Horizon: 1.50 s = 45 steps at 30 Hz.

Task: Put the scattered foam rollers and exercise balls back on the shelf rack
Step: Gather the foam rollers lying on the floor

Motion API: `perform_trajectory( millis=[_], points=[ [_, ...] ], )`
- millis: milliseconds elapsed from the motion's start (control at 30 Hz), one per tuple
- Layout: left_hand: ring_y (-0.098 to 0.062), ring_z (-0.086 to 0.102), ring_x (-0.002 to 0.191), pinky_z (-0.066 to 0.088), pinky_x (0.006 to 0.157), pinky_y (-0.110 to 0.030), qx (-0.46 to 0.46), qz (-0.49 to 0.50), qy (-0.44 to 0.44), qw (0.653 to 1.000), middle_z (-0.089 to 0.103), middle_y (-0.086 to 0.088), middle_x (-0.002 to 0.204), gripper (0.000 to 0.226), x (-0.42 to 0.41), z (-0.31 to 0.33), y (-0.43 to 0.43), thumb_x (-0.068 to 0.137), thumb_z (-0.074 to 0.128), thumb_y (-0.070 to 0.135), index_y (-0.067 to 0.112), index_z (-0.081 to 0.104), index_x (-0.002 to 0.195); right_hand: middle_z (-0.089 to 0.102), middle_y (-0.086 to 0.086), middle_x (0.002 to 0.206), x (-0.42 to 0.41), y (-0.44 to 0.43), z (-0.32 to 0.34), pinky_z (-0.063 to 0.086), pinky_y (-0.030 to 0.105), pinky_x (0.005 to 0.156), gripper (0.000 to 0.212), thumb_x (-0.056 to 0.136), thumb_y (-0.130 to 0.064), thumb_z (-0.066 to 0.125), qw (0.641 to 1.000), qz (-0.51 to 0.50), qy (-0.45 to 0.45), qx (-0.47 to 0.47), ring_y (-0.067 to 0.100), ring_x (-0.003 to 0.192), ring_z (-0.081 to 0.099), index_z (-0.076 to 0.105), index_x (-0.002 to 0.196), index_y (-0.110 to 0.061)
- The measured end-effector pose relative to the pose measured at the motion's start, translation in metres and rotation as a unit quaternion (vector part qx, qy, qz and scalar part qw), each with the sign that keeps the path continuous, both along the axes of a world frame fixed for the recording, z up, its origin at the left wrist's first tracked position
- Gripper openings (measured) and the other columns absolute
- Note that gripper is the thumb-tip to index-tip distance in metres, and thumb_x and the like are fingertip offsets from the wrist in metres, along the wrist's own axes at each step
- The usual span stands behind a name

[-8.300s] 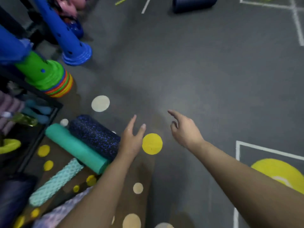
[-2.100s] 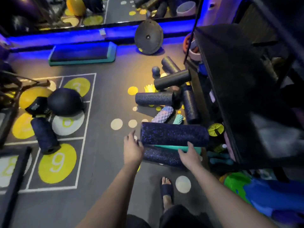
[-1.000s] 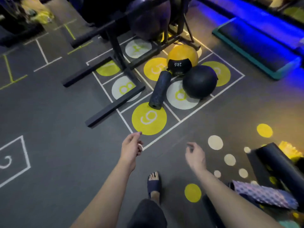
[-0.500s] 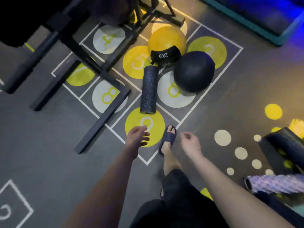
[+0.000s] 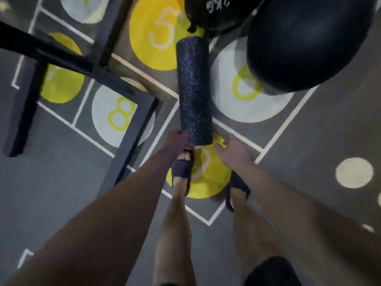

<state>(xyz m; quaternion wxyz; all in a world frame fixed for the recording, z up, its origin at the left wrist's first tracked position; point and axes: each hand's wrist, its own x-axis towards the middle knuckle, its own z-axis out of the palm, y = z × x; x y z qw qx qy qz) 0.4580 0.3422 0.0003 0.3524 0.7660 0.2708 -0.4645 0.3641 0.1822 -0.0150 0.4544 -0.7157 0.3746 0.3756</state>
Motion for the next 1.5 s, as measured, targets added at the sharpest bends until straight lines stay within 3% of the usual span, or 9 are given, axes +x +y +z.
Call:
perform_trajectory(
  millis=[67,200,267,400,633,867,1200,1333,1500],
  points=[
    [-0.028,0.063,0.079,0.049,0.058,-0.031,0.057,-0.053,0.002,0.997,0.063,-0.010,0.078,0.011,0.026,-0.076,0.014,0.087,0.055,0.029,0.018,0.057,0.084,0.064,0.007,0.132,0.015,0.003,-0.062,0.045,0.036,0.101,0.054,0.091,-0.050,0.068,0.996,-0.080,-0.020,0.024,0.028,0.123,0.059,0.056,0.130,-0.014],
    [-0.031,0.048,0.137,0.053,0.095,-0.031,0.095,-0.114,-0.016,0.989,0.042,-0.016,0.157,0.074,0.062,-0.169,0.008,0.099,0.059,0.050,0.005,0.037,0.154,0.070,-0.005,0.110,0.036,0.012,-0.176,0.049,0.031,0.097,0.062,0.072,-0.056,0.085,0.971,-0.223,-0.050,0.065,0.011,0.104,0.066,0.062,0.115,-0.019],
    [-0.020,0.046,0.135,0.051,0.076,-0.012,0.028,-0.069,0.011,0.997,0.040,0.000,0.154,0.072,0.064,-0.188,0.005,0.101,0.057,0.050,0.018,0.028,0.159,0.071,-0.010,0.112,0.041,0.025,-0.212,0.052,0.029,0.098,0.082,0.058,-0.066,0.089,0.970,-0.205,-0.062,0.118,0.005,0.103,0.067,0.063,0.120,-0.018],
    [-0.029,0.062,0.119,0.053,0.094,-0.050,-0.021,-0.038,0.073,0.996,0.060,0.005,0.130,0.085,0.050,-0.171,0.006,0.076,0.078,0.066,0.032,0.039,0.144,0.072,-0.008,0.121,0.024,0.050,-0.230,0.057,0.032,0.095,0.113,0.037,-0.073,0.092,0.945,-0.274,-0.053,0.171,0.006,0.109,0.069,0.060,0.132,-0.020],
    [-0.018,0.066,0.087,0.058,0.065,-0.036,-0.024,-0.122,0.136,0.983,0.066,-0.008,0.122,0.065,0.003,0.004,-0.019,0.086,0.078,0.049,0.019,0.043,0.131,0.070,-0.011,0.099,-0.036,0.016,0.027,0.051,0.010,0.068,0.050,0.069,-0.047,0.091,0.909,-0.387,0.048,0.148,0.005,0.085,0.067,0.062,0.104,-0.026],
    [-0.019,0.063,0.076,0.050,0.055,-0.027,-0.074,-0.381,0.213,0.897,0.071,-0.011,0.104,0.045,-0.064,0.194,-0.083,0.096,0.071,0.025,0.013,0.049,0.134,0.078,-0.001,0.105,-0.166,-0.005,0.217,0.059,0.039,0.094,0.109,0.037,-0.077,0.090,0.827,-0.526,0.112,0.165,0.019,0.093,0.076,0.066,0.126,-0.019],
    [-0.020,0.065,0.083,0.056,0.067,-0.021,-0.200,-0.523,0.112,0.821,0.066,-0.012,0.110,0.046,-0.235,0.369,-0.291,0.097,0.064,0.000,0.006,0.053,0.142,0.078,0.004,0.098,-0.315,-0.100,0.400,0.063,0.041,0.083,0.089,0.048,-0.071,0.089,0.581,-0.811,-0.047,0.044,0.022,0.086,0.077,0.072,0.112,-0.011],
    [-0.027,0.068,0.113,0.053,0.098,-0.034,-0.207,-0.560,0.089,0.797,0.069,-0.012,0.128,0.046,-0.326,0.407,-0.351,0.094,0.073,0.015,0.012,0.057,0.137,0.070,0.006,0.113,-0.383,-0.143,0.446,0.057,0.032,0.079,0.068,0.070,-0.050,0.088,0.486,-0.868,-0.097,0.027,0.017,0.083,0.069,0.060,0.117,-0.009],
    [-0.020,0.073,0.099,0.057,0.072,-0.028,-0.156,-0.594,0.138,0.777,0.074,-0.006,0.120,0.082,-0.424,0.431,-0.402,0.078,0.082,0.055,0.013,0.051,0.142,0.070,0.010,0.121,-0.475,-0.183,0.465,0.055,0.040,0.098,0.104,0.046,-0.063,0.088,0.440,-0.892,-0.101,-0.013,0.027,0.104,0.070,0.060,0.131,-0.009]
  ],
)
